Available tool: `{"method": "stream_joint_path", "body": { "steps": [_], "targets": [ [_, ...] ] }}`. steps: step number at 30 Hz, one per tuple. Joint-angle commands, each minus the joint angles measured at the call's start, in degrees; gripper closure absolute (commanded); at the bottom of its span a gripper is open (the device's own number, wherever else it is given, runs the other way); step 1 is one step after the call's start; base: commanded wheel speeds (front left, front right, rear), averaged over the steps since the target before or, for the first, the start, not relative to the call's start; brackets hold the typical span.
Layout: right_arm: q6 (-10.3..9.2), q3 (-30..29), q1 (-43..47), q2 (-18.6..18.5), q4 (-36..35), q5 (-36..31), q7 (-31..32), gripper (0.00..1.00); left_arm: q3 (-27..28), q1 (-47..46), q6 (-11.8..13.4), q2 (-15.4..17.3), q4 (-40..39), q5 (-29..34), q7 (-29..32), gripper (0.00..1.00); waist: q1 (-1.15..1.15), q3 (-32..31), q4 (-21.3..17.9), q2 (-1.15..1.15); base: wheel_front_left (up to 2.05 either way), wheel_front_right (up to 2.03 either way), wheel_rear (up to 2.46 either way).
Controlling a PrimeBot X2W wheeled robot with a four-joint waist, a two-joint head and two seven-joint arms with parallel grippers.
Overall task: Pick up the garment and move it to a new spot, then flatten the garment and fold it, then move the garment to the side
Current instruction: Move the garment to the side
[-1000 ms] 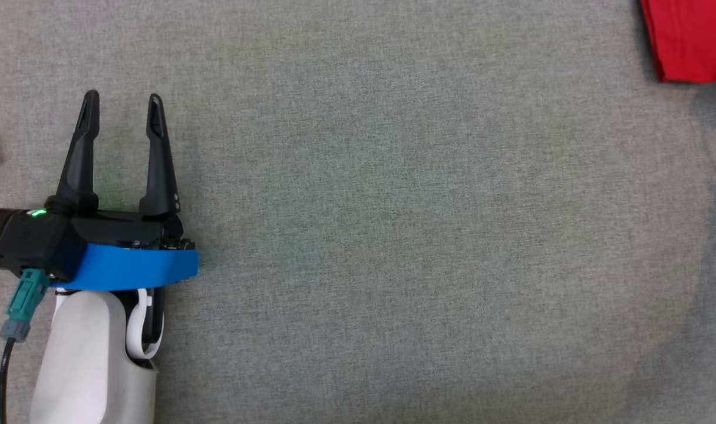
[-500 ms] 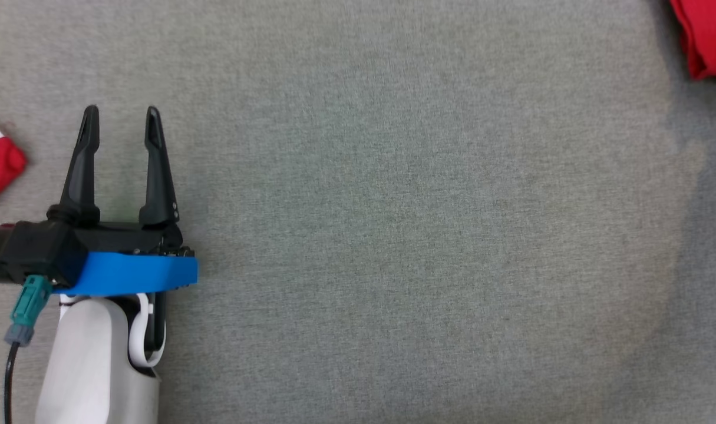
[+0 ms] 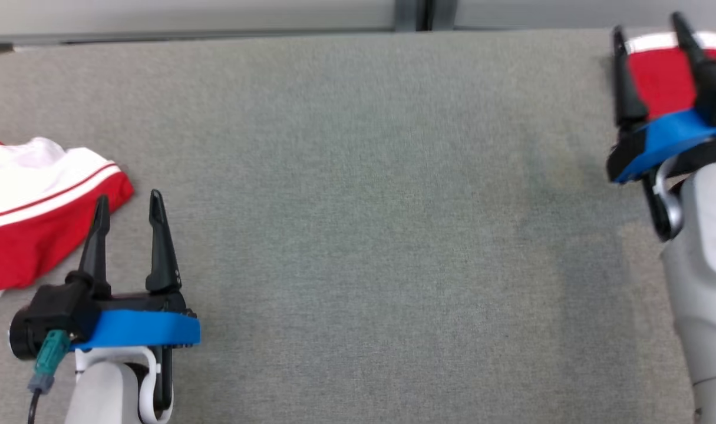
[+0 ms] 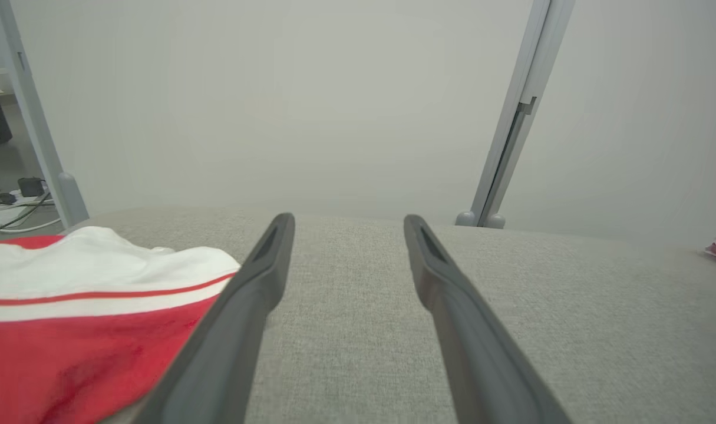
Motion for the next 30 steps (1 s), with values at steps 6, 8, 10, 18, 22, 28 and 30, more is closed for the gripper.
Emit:
{"method": "stream_joint_path", "body": {
  "steps": [6, 8, 10, 18, 22, 28, 30],
  "targets": [
    [0.00, 3.7, 6.6, 3.9, -1.9, 4.0, -0.5, 0.00, 0.2, 4.1, 0.6, -0.6, 1.0, -0.1, -0.2, 0.00, 0.01, -6.3, 0.7, 0.00, 0.00, 0.00, 0.00],
    [-0.01, 5.0, 8.8, 4.9, -3.2, 5.3, -0.6, 0.00, 0.1, 5.2, 0.6, -0.8, 1.4, 0.0, -0.2, 0.00, 0.01, -7.7, 0.8, 0.00, 0.00, 0.00, 0.00],
    [0.00, 6.2, 11.4, 5.9, -4.5, 6.5, -0.5, 0.00, 0.0, 6.2, 0.9, -0.9, 1.7, 0.1, -0.2, 0.00, 0.01, -9.0, 0.7, 0.00, 0.00, 0.00, 0.00],
    [-0.01, 7.7, 21.6, 8.1, -11.0, 9.7, -0.5, 0.00, -0.4, 8.8, 1.8, -1.3, 2.2, -0.4, -0.2, 0.00, 0.01, -12.5, -0.4, 0.00, 0.00, 0.00, 0.00],
    [-0.01, 5.9, 26.8, 8.7, -14.6, 10.1, -0.5, 0.00, -0.6, 9.6, 2.0, -1.4, 2.2, -0.8, -0.2, 0.00, 0.01, -13.5, -0.8, 0.00, 0.00, 0.00, 0.00],
    [0.00, 2.7, 34.4, 9.7, -20.5, 9.9, 0.2, 0.00, -0.8, 10.9, 2.4, -1.4, 2.3, -0.8, -0.2, 0.00, 0.01, -15.0, -1.1, 0.00, 0.00, 0.00, 0.00],
    [0.00, 1.7, 36.9, 10.0, -22.4, 9.7, 0.9, 0.00, -0.8, 11.3, 2.5, -1.4, 2.3, -0.7, -0.2, 0.00, 0.01, -15.6, -1.0, 0.00, 0.00, 0.00, 0.00]
  ]
}}
